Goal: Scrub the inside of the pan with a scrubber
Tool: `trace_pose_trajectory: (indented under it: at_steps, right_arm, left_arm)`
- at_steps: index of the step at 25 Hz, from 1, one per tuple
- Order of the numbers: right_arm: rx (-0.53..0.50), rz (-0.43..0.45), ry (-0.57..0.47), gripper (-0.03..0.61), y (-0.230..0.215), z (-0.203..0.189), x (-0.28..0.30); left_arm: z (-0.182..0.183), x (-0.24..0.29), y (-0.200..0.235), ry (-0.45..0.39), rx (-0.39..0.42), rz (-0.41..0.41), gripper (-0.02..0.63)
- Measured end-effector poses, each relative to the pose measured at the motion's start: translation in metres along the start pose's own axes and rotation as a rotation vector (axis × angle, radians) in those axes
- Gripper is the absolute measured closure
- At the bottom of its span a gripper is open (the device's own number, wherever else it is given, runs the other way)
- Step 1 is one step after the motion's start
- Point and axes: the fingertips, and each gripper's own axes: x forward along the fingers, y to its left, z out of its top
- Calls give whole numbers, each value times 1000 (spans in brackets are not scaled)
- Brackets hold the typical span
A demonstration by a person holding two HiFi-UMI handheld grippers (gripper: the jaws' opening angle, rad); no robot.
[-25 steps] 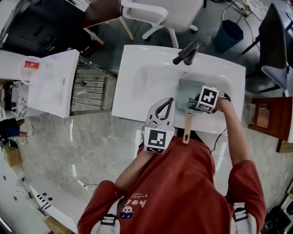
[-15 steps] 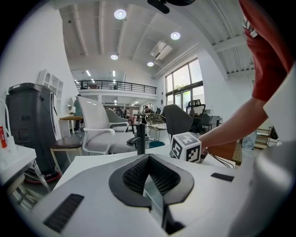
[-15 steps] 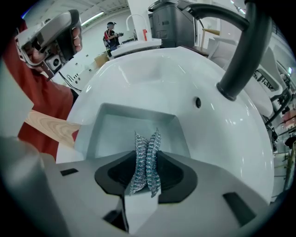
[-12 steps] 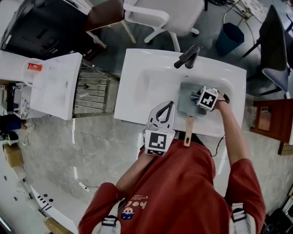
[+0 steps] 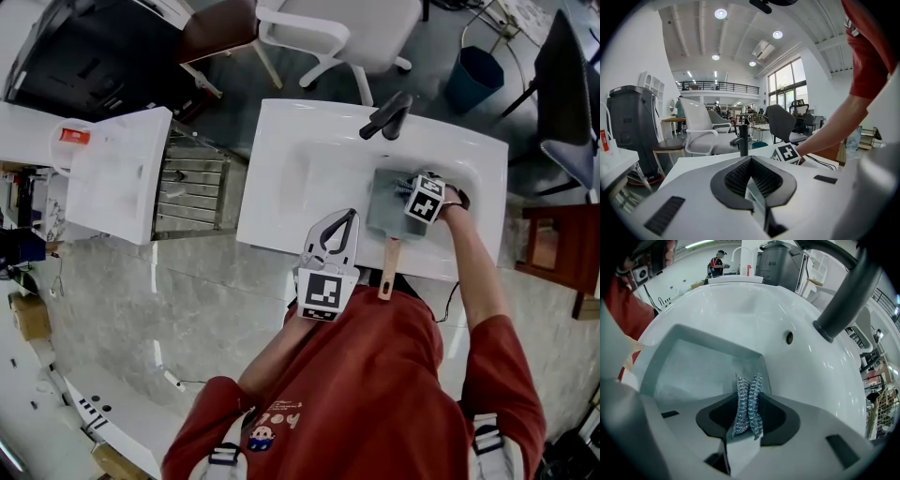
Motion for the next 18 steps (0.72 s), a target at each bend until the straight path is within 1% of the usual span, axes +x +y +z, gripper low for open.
trace_pose_trajectory:
  at_steps: [6, 10, 12, 15, 18]
  right_arm:
    - [-2, -8, -5, 433, 1, 1, 1]
    - [-1, -37, -21, 434, 0, 3, 1]
    - [42, -57, -40, 434, -3, 4, -1]
    - [151, -80, -83, 434, -9, 3, -11]
    - [238, -124, -155, 433, -16, 5, -33]
  left_arm:
    - [1, 0, 2, -2, 5, 2, 604]
    - [4, 0, 1, -6, 7, -3, 604]
    - [6, 0, 0, -10, 7, -6, 604]
    - [9, 2, -1, -16, 9, -11, 604]
    - [11, 7, -1, -18, 10, -16, 604]
